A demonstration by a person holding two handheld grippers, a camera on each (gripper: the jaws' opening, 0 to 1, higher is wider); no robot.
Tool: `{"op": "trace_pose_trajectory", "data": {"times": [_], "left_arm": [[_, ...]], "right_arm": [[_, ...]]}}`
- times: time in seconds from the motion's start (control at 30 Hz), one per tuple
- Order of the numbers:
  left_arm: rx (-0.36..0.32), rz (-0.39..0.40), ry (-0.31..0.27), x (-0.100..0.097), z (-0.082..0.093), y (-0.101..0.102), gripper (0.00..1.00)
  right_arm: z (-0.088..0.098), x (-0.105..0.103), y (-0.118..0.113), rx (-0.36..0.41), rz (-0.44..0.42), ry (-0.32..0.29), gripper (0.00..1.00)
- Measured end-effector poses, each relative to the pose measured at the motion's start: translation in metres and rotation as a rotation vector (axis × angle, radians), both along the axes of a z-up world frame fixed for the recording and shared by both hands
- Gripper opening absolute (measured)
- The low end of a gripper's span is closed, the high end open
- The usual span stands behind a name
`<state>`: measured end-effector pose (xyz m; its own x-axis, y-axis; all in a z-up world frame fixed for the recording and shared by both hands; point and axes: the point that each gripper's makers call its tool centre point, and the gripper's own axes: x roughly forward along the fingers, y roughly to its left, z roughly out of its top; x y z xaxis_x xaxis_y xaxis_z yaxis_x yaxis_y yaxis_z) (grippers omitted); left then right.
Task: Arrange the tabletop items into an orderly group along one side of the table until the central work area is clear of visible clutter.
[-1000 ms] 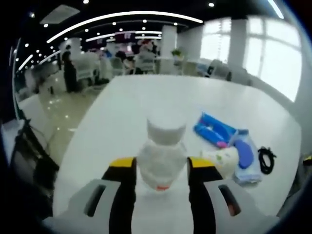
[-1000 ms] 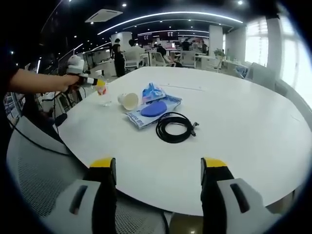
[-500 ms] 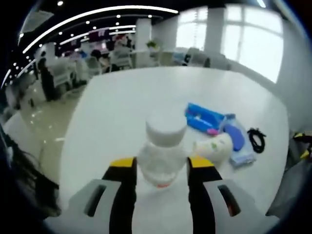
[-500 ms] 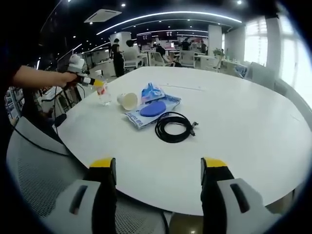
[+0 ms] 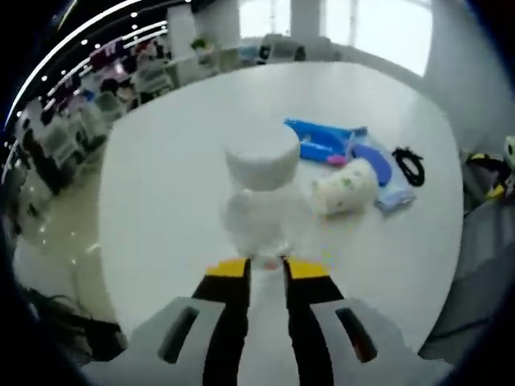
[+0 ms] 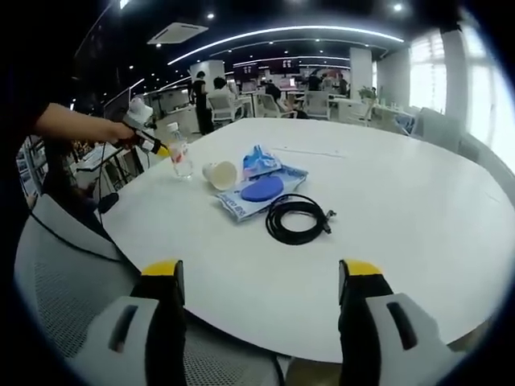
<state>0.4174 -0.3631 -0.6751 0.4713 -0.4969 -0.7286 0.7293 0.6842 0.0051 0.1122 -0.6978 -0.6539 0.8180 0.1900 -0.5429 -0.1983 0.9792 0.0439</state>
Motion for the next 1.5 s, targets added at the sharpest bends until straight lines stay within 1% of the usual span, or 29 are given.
{"op": "trace_pose_trajectory", "data": {"times": [0.03, 0.07, 0.13, 0.2, 0.27, 0.3, 0.4, 0.53, 0.8, 0.87, 0.97, 1.03, 1.1, 1.2, 1.5], "left_arm": [[-0.068, 0.043, 0.003, 0.003, 0.006, -0.003, 0.27], [-0.093, 0.065, 0.031, 0.002, 0.008, -0.002, 0.27], [-0.089, 0.068, 0.035, 0.003, 0.007, -0.001, 0.28], [-0.085, 0.076, 0.012, 0.004, 0.008, -0.002, 0.30], [-0.108, 0.095, 0.002, 0.005, 0.011, -0.005, 0.34], [-0.137, 0.130, -0.006, 0.007, 0.015, -0.008, 0.36], [-0.147, 0.153, -0.016, 0.008, 0.019, -0.013, 0.41], [-0.145, 0.159, -0.034, 0.010, 0.020, -0.022, 0.44], [-0.143, 0.238, -0.055, 0.016, 0.018, -0.028, 0.48], [-0.146, 0.265, -0.052, 0.018, 0.016, -0.027, 0.48], [-0.144, 0.310, -0.064, 0.024, 0.016, -0.025, 0.48], [-0.154, 0.329, -0.056, 0.027, 0.015, -0.024, 0.43], [-0.176, 0.342, -0.044, 0.028, 0.015, -0.025, 0.42], [-0.173, 0.333, -0.041, 0.027, 0.015, -0.025, 0.42], [-0.168, 0.232, -0.022, 0.021, 0.015, -0.025, 0.42]], "right_arm": [[0.001, 0.000, 0.000, 0.002, -0.003, -0.003, 0.78], [0.001, 0.001, -0.001, 0.002, -0.006, -0.005, 0.78], [0.000, 0.000, -0.002, -0.001, -0.007, 0.001, 0.78], [0.000, 0.000, -0.001, -0.004, -0.004, 0.002, 0.78], [0.000, 0.000, -0.002, -0.005, -0.007, 0.004, 0.77], [0.000, 0.000, -0.002, -0.004, -0.010, 0.003, 0.77], [-0.001, -0.001, -0.002, -0.007, -0.010, 0.007, 0.77], [-0.001, -0.001, -0.002, -0.008, -0.012, 0.008, 0.77], [-0.001, -0.001, -0.003, -0.010, -0.015, 0.010, 0.76], [-0.001, -0.001, -0.003, -0.009, -0.016, 0.011, 0.76], [-0.002, -0.001, -0.004, -0.010, -0.016, 0.012, 0.75], [-0.002, -0.001, -0.004, -0.011, -0.017, 0.014, 0.75], [-0.002, -0.001, -0.004, -0.012, -0.017, 0.014, 0.75], [-0.002, -0.001, -0.004, -0.013, -0.018, 0.016, 0.75], [-0.003, -0.002, -0.003, -0.013, -0.012, 0.021, 0.74]]}}
